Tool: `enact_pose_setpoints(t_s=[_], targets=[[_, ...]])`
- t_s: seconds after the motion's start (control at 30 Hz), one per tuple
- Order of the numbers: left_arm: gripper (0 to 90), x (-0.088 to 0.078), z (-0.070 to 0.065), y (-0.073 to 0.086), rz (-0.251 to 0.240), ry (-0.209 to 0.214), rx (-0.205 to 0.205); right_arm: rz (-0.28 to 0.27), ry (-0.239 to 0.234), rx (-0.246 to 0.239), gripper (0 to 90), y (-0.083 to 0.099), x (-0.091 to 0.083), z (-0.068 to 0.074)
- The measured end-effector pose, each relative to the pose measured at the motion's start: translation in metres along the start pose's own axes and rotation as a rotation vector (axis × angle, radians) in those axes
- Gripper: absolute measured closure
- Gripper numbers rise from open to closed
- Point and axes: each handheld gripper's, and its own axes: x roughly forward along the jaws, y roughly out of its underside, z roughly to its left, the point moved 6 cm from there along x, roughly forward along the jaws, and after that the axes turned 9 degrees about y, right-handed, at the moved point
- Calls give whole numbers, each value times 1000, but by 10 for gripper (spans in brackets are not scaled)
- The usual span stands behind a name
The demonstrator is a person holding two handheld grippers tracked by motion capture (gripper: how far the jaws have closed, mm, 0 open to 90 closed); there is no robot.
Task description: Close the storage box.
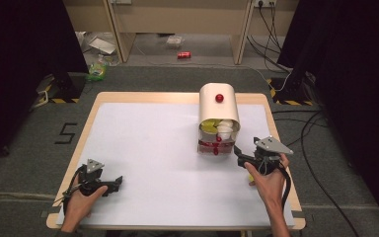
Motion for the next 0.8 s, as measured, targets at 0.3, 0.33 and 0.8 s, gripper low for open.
enact_pose_setpoints(t_s=[0.3,0.33,0.8], targets=[[0,0,0,0,2,0,2,0,2,-3,236,6,-7,-3],[0,0,0,0,2,0,2,1,2,-1,236,7,-8,-4],[0,0,0,0,0,0,0,4,-17,-11,235,14,-17,0]])
